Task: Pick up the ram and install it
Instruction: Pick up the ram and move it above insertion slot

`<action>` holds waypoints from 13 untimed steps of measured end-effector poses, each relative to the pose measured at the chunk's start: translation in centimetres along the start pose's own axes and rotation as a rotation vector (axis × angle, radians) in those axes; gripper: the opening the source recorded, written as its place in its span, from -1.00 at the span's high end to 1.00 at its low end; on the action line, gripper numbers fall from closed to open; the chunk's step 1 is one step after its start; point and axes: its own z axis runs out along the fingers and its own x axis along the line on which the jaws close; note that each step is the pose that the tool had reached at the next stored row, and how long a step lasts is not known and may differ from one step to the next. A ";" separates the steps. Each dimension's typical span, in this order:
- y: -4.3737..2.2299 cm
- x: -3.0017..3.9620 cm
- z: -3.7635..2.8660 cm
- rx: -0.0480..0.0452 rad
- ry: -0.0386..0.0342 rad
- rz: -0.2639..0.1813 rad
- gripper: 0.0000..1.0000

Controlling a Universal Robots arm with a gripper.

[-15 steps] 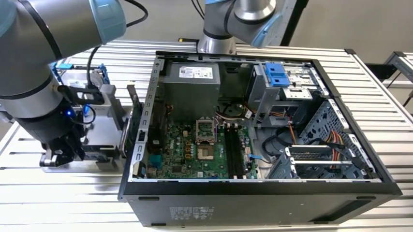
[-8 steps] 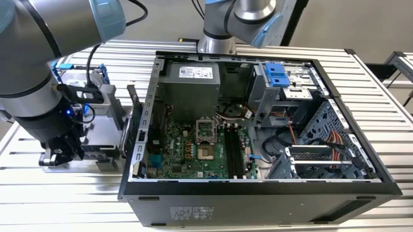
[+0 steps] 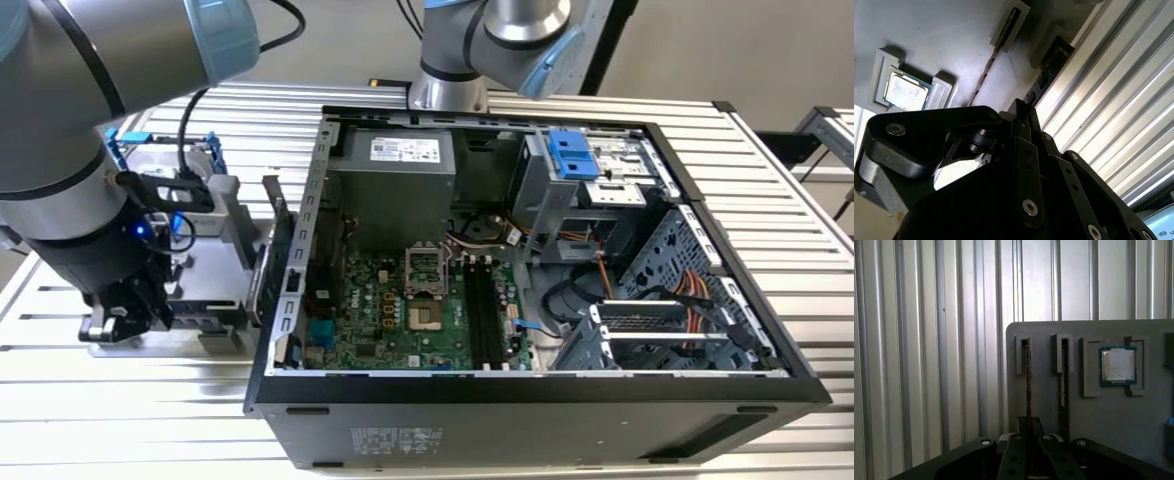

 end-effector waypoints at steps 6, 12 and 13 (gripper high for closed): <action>0.01 -0.01 -0.42 0.0000 -0.0001 0.000 1.00; 0.03 -0.02 -0.90 0.0001 -0.0001 0.000 1.00; 0.03 -0.02 -0.97 0.0001 -0.0001 0.000 1.00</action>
